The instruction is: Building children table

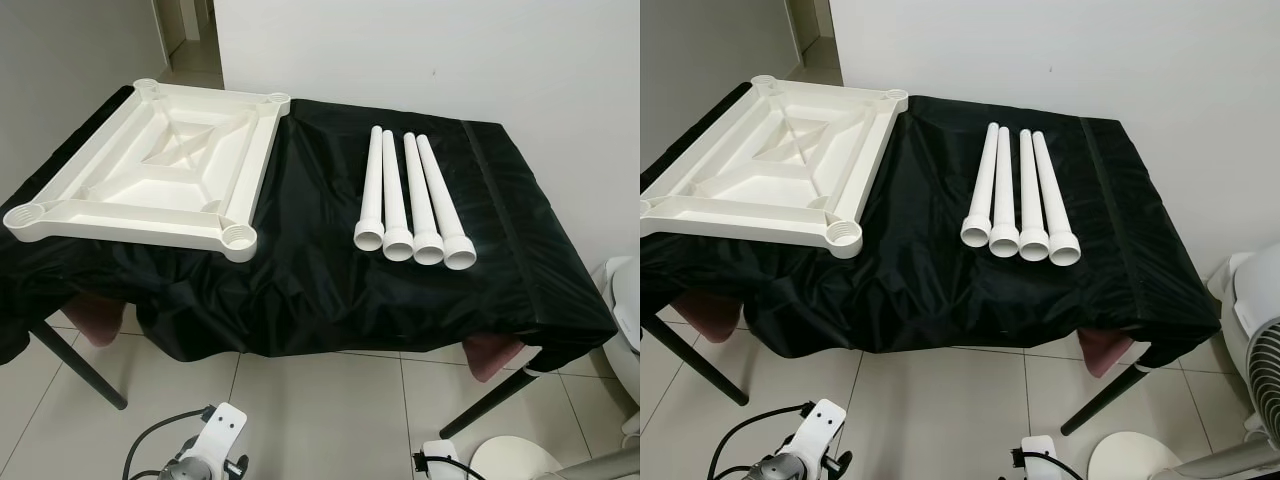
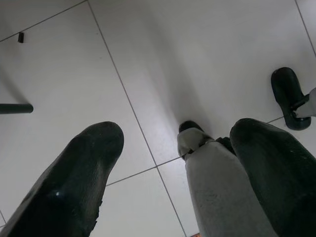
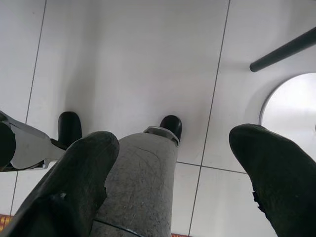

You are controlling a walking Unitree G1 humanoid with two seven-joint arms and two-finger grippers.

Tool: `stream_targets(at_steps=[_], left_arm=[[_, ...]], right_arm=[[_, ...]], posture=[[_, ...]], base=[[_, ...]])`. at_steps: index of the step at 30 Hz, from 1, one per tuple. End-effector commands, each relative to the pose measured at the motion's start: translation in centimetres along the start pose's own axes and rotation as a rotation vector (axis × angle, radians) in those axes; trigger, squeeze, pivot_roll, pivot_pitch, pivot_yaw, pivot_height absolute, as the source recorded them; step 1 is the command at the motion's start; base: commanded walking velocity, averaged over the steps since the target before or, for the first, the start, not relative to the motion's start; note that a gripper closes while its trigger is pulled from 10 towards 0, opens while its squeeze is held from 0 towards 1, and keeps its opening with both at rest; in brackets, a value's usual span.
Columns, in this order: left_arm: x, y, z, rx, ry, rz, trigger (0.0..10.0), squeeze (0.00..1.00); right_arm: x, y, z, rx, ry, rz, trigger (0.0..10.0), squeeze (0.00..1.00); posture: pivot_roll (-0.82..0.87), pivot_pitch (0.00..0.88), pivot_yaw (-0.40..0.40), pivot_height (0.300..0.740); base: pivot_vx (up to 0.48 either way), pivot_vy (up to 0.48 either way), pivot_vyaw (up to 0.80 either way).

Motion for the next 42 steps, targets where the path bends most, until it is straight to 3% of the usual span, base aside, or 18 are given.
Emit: stream_targets(at_steps=[1, 17, 31, 42], left_arm=[[0.1, -0.7, -0.1, 0.027, 0.006, 0.000, 10.0, 0.00], [0.1, -0.9, -0.2, 0.031, 0.004, 0.006, 10.0, 0.00], [0.1, -0.5, -0.1, 0.016, 0.001, 0.027, 10.0, 0.00], [0.0, -0.6, -0.1, 0.019, -0.001, 0.000, 10.0, 0.00]], right_arm=[[0.8, -1.7, -0.3, 0.057, 0.017, 0.012, 10.0, 0.00], [0.9, -2.3, -0.6, 0.065, 0.018, 0.017, 10.0, 0.00], [0.5, -2.7, -0.8, 0.070, 0.015, 0.020, 10.0, 0.00], [1.8, -1.6, -0.2, 0.058, 0.029, 0.012, 10.0, 0.00]], posture=[[-0.02, 0.022, 0.020, 0.740], [-0.02, 0.023, 0.023, 0.740], [-0.02, 0.024, 0.025, 0.740], [-0.02, 0.030, 0.021, 0.740]], base=[[0.000, 0.289, 0.00], [0.000, 0.285, 0.00], [0.000, 0.000, 0.00], [0.000, 0.022, 0.00]])
Point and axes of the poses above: a point about 5 cm out from each wrist's last joint towards the gripper, its own z axis pointing out of the wrist towards the gripper, its own y axis along the axis of the wrist's last joint, x = y × z, the point moved 5 cm from there along z, pointing out of the wrist towards the gripper, and after that the axes turned 3 degrees about -z, right-handed, at the moved point
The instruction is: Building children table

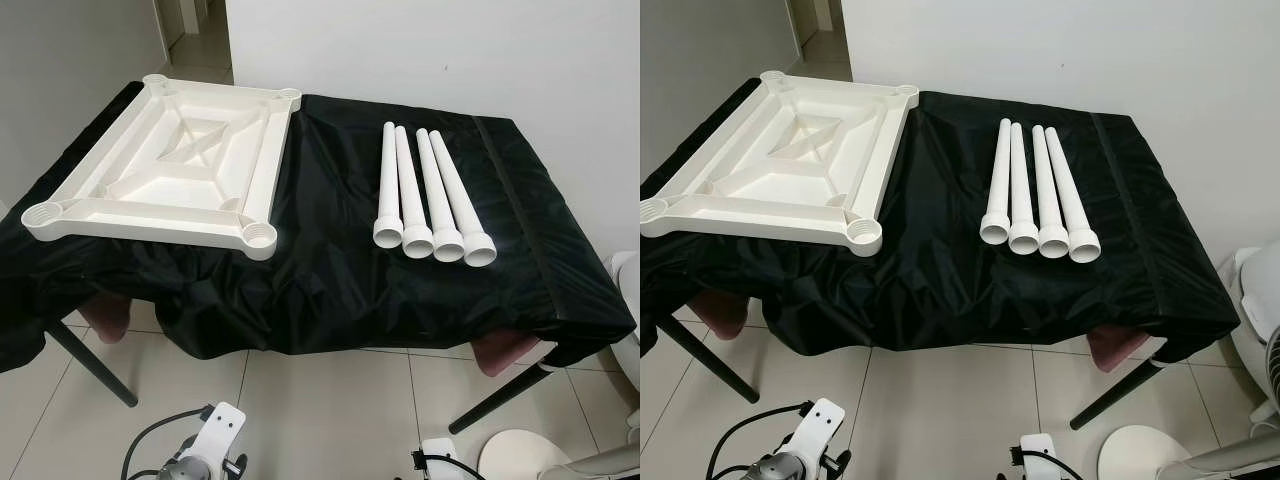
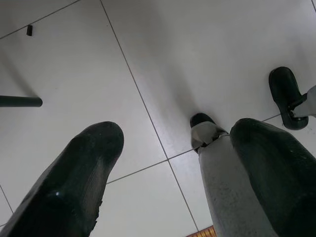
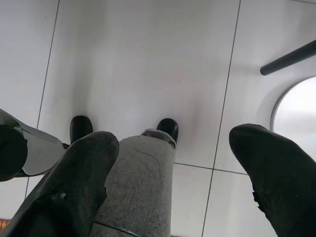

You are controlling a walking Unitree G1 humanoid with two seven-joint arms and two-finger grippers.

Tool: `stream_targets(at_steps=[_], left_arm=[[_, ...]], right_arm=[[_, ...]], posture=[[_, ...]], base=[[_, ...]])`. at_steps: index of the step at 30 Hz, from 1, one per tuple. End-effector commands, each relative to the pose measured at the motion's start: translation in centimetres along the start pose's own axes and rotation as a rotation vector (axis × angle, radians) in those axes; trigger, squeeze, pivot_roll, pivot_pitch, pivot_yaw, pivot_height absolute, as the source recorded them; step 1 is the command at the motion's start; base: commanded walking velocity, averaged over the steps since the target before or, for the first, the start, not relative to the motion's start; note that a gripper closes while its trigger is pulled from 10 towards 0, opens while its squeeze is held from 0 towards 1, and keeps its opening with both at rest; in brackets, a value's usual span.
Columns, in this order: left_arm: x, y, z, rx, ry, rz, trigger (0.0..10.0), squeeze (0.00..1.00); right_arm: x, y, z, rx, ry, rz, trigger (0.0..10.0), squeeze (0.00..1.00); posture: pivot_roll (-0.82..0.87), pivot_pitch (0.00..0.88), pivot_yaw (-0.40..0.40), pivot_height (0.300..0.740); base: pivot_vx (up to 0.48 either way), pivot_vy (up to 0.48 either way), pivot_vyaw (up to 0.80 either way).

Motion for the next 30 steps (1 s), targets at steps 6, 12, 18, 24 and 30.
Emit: stream_targets(at_steps=[6, 12, 18, 24, 30], left_arm=[[-0.2, -0.6, -0.1, 0.023, -0.004, -0.004, 10.0, 0.00], [-0.2, -0.6, -0.1, 0.021, -0.004, -0.004, 10.0, 0.00], [-0.2, -0.5, 0.0, 0.018, -0.004, -0.002, 10.0, 0.00], [-0.2, -0.4, 0.0, 0.012, -0.005, 0.002, 10.0, 0.00], [-0.3, -0.2, 0.0, 0.005, -0.008, 0.025, 10.0, 0.00]], right_arm=[[1.0, -2.1, -0.5, 0.068, 0.025, 0.006, 10.0, 0.00], [-0.6, -3.5, -1.3, 0.082, 0.011, 0.013, 10.0, 0.00], [-1.1, -3.7, -1.5, 0.084, 0.006, 0.013, 10.0, 0.00], [-0.2, -2.6, -0.8, 0.072, 0.013, 0.008, 10.0, 0.00], [1.3, -1.4, -0.2, 0.058, 0.030, 0.004, 10.0, 0.00]], posture=[[-0.02, 0.031, 0.021, 0.740], [-0.02, 0.030, 0.021, 0.740], [-0.02, 0.030, 0.021, 0.740], [-0.02, 0.031, 0.020, 0.740], [-0.02, 0.034, 0.019, 0.740]], base=[[0.000, 0.266, 0.00], [0.000, 0.279, 0.00], [0.000, 0.277, 0.00], [0.000, 0.092, 0.00], [0.000, 0.000, 0.00]])
Point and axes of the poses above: a point about 5 cm out from each wrist's last joint towards the gripper, its own z axis pointing out of the wrist towards the gripper, its own y axis along the axis of the wrist's last joint, x = y × z, the point moved 5 cm from there along z, pointing out of the wrist towards the gripper, and after that the axes turned 3 degrees about -z, right-handed, at the moved point
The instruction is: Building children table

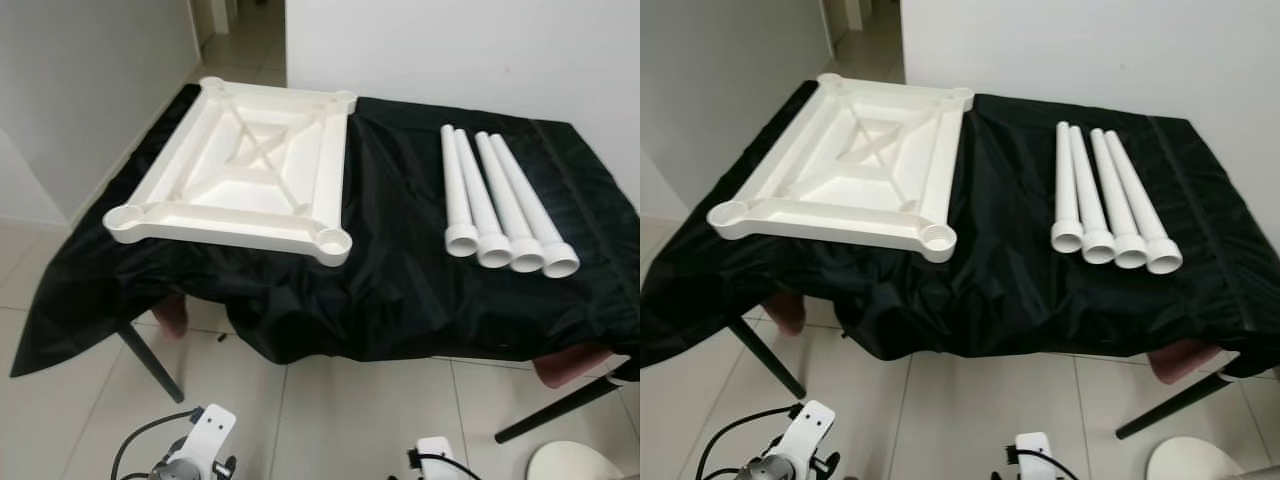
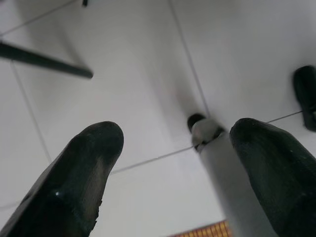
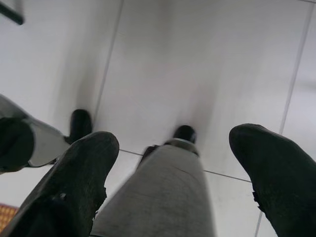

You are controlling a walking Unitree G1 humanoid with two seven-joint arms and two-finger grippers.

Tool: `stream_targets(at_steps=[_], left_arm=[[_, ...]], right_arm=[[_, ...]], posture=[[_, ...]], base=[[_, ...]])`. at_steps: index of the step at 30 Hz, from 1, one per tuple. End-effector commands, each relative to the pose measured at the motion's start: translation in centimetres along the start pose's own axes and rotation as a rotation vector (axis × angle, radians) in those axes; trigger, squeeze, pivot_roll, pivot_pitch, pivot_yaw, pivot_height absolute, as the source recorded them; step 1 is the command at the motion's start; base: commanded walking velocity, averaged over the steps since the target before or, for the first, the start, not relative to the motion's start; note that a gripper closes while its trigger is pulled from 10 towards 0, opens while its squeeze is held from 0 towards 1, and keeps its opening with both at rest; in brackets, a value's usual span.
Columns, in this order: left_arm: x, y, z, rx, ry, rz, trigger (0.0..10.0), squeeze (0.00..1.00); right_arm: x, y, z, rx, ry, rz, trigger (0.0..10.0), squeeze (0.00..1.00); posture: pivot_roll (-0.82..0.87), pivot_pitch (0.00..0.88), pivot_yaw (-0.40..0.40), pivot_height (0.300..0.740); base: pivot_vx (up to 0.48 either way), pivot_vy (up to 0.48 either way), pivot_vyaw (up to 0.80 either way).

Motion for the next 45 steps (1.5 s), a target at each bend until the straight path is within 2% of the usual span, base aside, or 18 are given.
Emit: stream_targets(at_steps=[1, 8, 13, 17, 18, 20, 24, 26, 30, 31, 32, 33, 34, 35, 40, 41, 42, 45], left_arm=[[-0.8, -0.4, 0.0, 0.013, -0.019, 0.019, 10.0, 0.00], [-1.0, -0.1, 0.1, 0.004, -0.029, 0.051, 10.0, 0.00], [-1.3, 0.9, 0.3, -0.027, -0.047, 0.088, 10.0, 0.00], [-1.5, 2.5, 0.4, -0.082, -0.075, 0.124, 10.0, 0.00], [-1.5, 3.3, 0.4, -0.110, -0.088, 0.137, 10.0, 0.00], [-1.0, 6.7, 0.1, -0.244, -0.146, 0.119, 10.0, 0.00], [-0.9, 8.1, -0.3, -0.318, -0.194, 0.110, 10.0, 0.00], [-0.9, 9.1, -1.0, -0.378, -0.264, 0.123, 10.0, 0.00], [-1.0, 9.5, -1.6, -0.413, -0.327, 0.148, 10.0, 0.00], [-1.2, 9.5, -2.0, -0.425, -0.385, 0.181, 10.0, 0.00], [-1.2, 9.5, -2.0, -0.425, -0.385, 0.181, 10.0, 0.00], [-1.4, 9.6, -2.8, -0.448, -0.458, 0.226, 10.0, 0.00], [-1.7, 9.1, -4.1, -0.448, -0.586, 0.308, 10.0, 0.00], [-1.7, 9.0, -4.6, -0.453, -0.615, 0.353, 10.0, 0.00], [-1.5, 8.8, -5.4, -0.447, -0.649, 0.419, 10.0, 0.00], [-1.0, 10.1, -6.9, -0.486, -0.685, 0.432, 10.0, 0.00], [-1.0, 10.1, -6.9, -0.486, -0.685, 0.432, 10.0, 0.00], [-0.9, 11.8, -8.4, -0.543, -0.716, 0.441, 10.0, 0.00]], right_arm=[[0.5, -1.9, -0.4, 0.069, 0.005, 0.013, 10.0, 0.00], [0.5, -2.6, -0.7, 0.076, 0.007, 0.014, 10.0, 0.00], [-1.4, -4.1, -1.8, 0.078, -0.020, 0.014, 10.0, 0.00], [-2.3, -3.2, -1.8, 0.031, -0.025, 0.000, 10.0, 0.00], [-2.6, -2.6, -1.7, 0.001, -0.025, -0.006, 10.0, 0.00], [-3.2, 0.8, -1.3, -0.135, -0.015, -0.039, 10.0, 0.00], [-2.7, 3.0, -0.8, -0.202, 0.011, -0.072, 10.0, 0.00], [-2.2, 5.5, -0.6, -0.295, 0.062, -0.087, 10.0, 0.00], [-2.0, 7.5, -1.1, -0.397, 0.123, -0.108, 10.0, 0.00], [-1.7, 8.8, -1.9, -0.476, 0.195, -0.145, 10.0, 0.00], [-1.7, 8.8, -1.9, -0.476, 0.195, -0.145, 10.0, 0.00], [-1.7, 9.8, -3.1, -0.540, 0.262, -0.197, 10.0, 0.00], [-1.2, 10.7, -5.2, -0.598, 0.385, -0.285, 10.0, 0.00], [-1.1, 10.8, -5.9, -0.602, 0.419, -0.318, 10.0, 0.00], [-1.2, 11.1, -7.1, -0.597, 0.475, -0.358, 10.0, 0.00], [-1.6, 12.1, -9.2, -0.612, 0.554, -0.405, 10.0, 0.00], [-1.6, 12.1, -9.2, -0.612, 0.554, -0.405, 10.0, 0.00], [-1.9, 13.6, -11.1, -0.653, 0.598, -0.432, 10.0, 0.00]], posture=[[-0.02, 0.034, 0.019, 0.740], [-0.02, 0.038, 0.021, 0.740], [-0.02, 0.044, 0.019, 0.740], [-0.02, 0.050, 0.015, 0.740], [-0.02, 0.057, 0.012, 0.740], [-0.02, 0.063, 0.012, 0.740], [-0.02, 0.073, 0.012, 0.740], [-0.03, 0.079, 0.015, 0.740], [-0.03, 0.083, 0.016, 0.740], [-0.03, 0.085, 0.016, 0.740], [-0.03, 0.085, 0.016, 0.740], [-0.03, 0.087, 0.013, 0.740], [-0.03, 0.088, 0.012, 0.740], [-0.03, 0.088, 0.011, 0.740], [-0.03, 0.088, 0.009, 0.740], [-0.02, 0.087, 0.005, 0.740], [-0.02, 0.087, 0.005, 0.740], [-0.02, 0.087, -0.001, 0.740]], base=[[0.000, 0.000, 0.00], [0.000, 0.000, 0.00], [0.000, 0.000, 0.00], [0.000, 0.000, 0.00], [0.000, 0.000, 0.00], [0.000, 0.000, 0.00], [0.000, 0.000, 0.00], [0.000, 0.000, 0.00], [0.000, 0.000, 0.00], [0.000, 0.000, 0.00], [0.000, 0.000, 0.00], [0.000, 0.000, 0.00], [0.000, 0.000, 0.00], [0.000, 0.000, 0.00], [0.000, 0.000, 0.00], [0.000, 0.000, 0.00], [0.000, 0.000, 0.00], [0.000, 0.000, 0.00]])
Point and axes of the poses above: a point about 5 cm out from each wrist's last joint towards the gripper, its own z axis pointing out of the wrist towards the gripper, its own y axis along the axis of the wrist's last joint, x = y × z, the point moved 5 cm from there along z, pointing out of the wrist towards the gripper, and after that the axes turned 3 degrees about -z, right-handed, at the moved point
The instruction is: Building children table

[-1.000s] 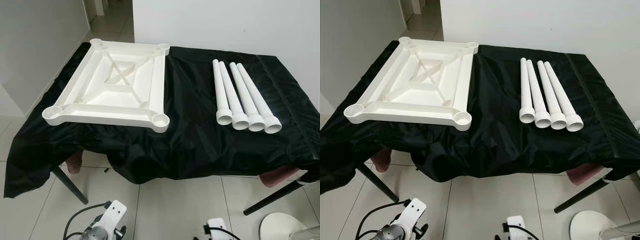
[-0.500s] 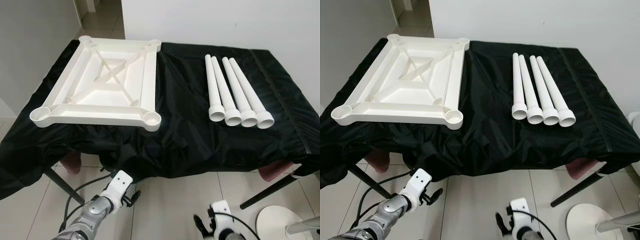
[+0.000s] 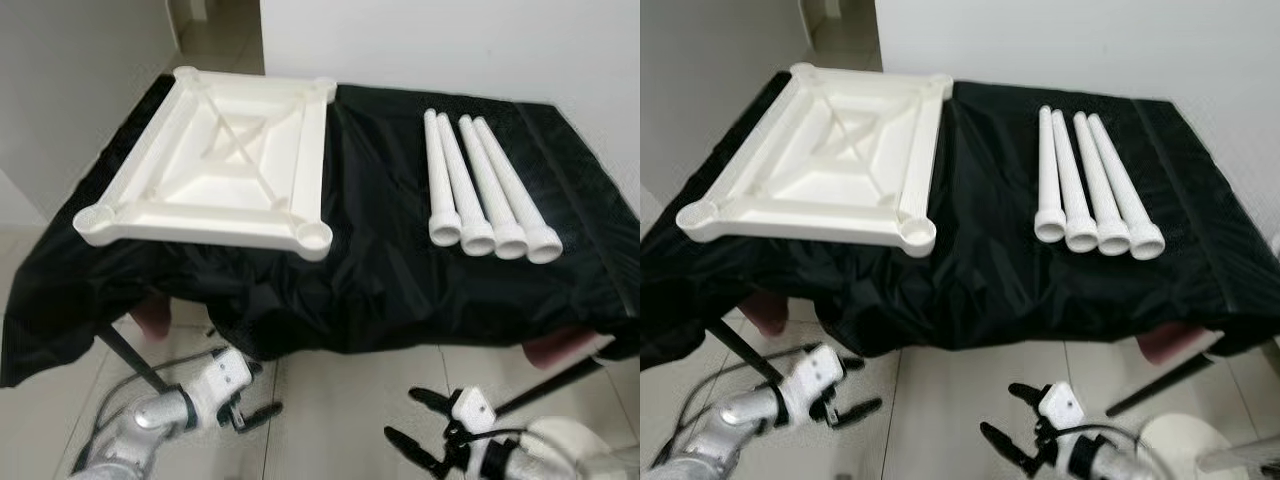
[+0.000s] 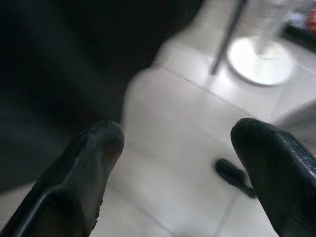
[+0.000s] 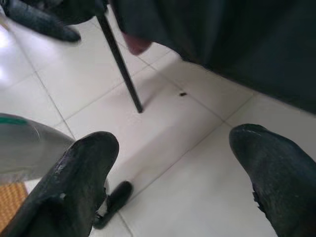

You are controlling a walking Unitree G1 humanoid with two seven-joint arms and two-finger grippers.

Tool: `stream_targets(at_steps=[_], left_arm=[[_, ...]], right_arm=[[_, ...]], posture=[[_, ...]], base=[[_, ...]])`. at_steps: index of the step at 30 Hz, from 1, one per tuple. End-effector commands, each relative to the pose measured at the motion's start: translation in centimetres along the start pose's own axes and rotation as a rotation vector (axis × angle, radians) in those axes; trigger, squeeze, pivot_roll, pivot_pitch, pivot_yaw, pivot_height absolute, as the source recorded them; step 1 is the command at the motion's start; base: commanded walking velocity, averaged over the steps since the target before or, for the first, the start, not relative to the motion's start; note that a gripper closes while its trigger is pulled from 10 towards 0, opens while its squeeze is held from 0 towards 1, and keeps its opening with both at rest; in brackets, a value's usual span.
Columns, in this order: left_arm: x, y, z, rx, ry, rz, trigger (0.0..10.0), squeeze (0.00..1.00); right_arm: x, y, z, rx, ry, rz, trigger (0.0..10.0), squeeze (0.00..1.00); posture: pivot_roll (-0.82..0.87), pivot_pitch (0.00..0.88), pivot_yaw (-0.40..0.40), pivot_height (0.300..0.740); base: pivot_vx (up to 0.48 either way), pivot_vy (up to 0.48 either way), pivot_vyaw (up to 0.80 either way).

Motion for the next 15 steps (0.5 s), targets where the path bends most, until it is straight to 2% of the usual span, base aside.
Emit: stream_targets(at_steps=[1, 3, 4, 6, 8, 10, 11, 12, 15], left_arm=[[-2.1, 0.7, -0.1, -0.015, -0.206, -0.007, 10.0, 0.00], [-1.3, 3.5, -0.3, -0.090, -0.197, 0.012, 10.0, 0.00], [-1.3, 3.5, -0.3, -0.090, -0.197, 0.012, 10.0, 0.00], [-0.7, 5.6, -0.6, -0.147, -0.182, 0.028, 10.0, 0.00], [-0.7, 5.6, -0.6, -0.147, -0.182, 0.028, 10.0, 0.00], [-0.2, 7.6, -0.8, -0.212, -0.146, 0.057, 10.0, 0.00], [-0.2, 7.6, -0.8, -0.212, -0.146, 0.057, 10.0, 0.00], [0.1, 8.7, -1.0, -0.239, -0.123, 0.057, 10.0, 0.00], [0.4, 9.7, -1.3, -0.266, -0.104, 0.058, 10.0, 0.00]], right_arm=[[0.0, 0.9, 0.0, -0.030, 0.017, 0.009, 10.0, 0.00], [-1.7, 4.3, -0.6, -0.122, -0.006, -0.026, 10.0, 0.00], [-1.7, 4.3, -0.6, -0.122, -0.006, -0.026, 10.0, 0.00], [-2.9, 7.2, -1.0, -0.193, -0.031, -0.049, 10.0, 0.00], [-2.9, 7.2, -1.0, -0.193, -0.031, -0.049, 10.0, 0.00], [-5.2, 11.2, -0.5, -0.332, -0.147, -0.079, 10.0, 0.00], [-5.2, 11.2, -0.5, -0.332, -0.147, -0.079, 10.0, 0.00], [-6.1, 12.9, -0.4, -0.390, -0.204, -0.088, 10.0, 0.00], [-6.7, 14.1, -0.4, -0.434, -0.243, -0.076, 10.0, 0.00]], posture=[[-0.02, 0.087, -0.001, 0.740], [-0.02, 0.086, -0.008, 0.740], [-0.02, 0.086, -0.008, 0.740], [-0.02, 0.086, -0.008, 0.740], [-0.02, 0.086, -0.008, 0.740], [-0.02, 0.066, -0.013, 0.740], [-0.02, 0.066, -0.013, 0.740], [-0.02, 0.063, -0.014, 0.740], [-0.01, 0.063, -0.015, 0.740]], base=[[0.000, 0.000, 0.00], [0.000, 0.000, 0.00], [0.000, 0.000, 0.00], [0.000, 0.000, 0.00], [0.000, 0.000, 0.00], [0.000, 0.000, 0.00], [0.000, 0.000, 0.00], [0.000, 0.000, 0.00], [0.000, 0.000, 0.00]])
Point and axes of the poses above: a point about 5 cm out from each wrist's last joint towards the gripper, its own z axis pointing out of the wrist towards the gripper, its own y axis along the axis of the wrist's last joint, x = y × z, the point moved 5 cm from there along z, pointing out of the wrist towards the gripper, and after that the axes turned 3 degrees about -z, right-handed, at the moved point
